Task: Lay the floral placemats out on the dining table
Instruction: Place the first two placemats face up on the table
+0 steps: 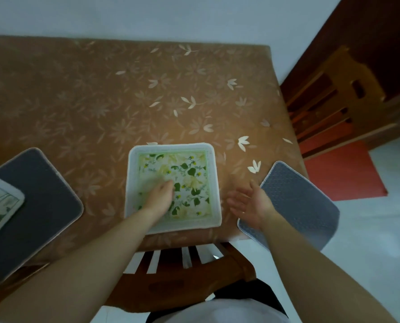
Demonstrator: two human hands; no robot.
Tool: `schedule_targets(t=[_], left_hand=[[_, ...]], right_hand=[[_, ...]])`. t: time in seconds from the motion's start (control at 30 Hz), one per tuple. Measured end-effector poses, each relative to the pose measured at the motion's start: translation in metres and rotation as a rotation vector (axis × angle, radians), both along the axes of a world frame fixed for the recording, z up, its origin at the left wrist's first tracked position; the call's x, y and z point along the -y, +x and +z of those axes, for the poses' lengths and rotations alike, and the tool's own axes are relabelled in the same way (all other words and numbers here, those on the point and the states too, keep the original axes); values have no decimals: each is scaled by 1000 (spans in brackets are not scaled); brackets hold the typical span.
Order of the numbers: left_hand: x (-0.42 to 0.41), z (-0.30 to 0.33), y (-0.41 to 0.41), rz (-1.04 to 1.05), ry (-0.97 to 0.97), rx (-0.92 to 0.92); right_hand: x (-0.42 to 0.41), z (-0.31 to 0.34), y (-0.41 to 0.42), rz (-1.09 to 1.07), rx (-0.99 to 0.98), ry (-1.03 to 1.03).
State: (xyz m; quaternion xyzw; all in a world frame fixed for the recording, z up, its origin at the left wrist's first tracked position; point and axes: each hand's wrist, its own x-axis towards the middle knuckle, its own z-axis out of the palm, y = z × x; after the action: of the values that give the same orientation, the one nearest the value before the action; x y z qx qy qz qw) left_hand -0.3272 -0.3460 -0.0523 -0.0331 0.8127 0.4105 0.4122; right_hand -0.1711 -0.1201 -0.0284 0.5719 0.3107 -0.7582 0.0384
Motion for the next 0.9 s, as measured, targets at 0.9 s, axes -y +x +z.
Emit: schedule_targets(t=[0.9], left_hand=[[-194,8,172,572,91,682]], right_hand=[[-203,-57,138,293,-80,-287]])
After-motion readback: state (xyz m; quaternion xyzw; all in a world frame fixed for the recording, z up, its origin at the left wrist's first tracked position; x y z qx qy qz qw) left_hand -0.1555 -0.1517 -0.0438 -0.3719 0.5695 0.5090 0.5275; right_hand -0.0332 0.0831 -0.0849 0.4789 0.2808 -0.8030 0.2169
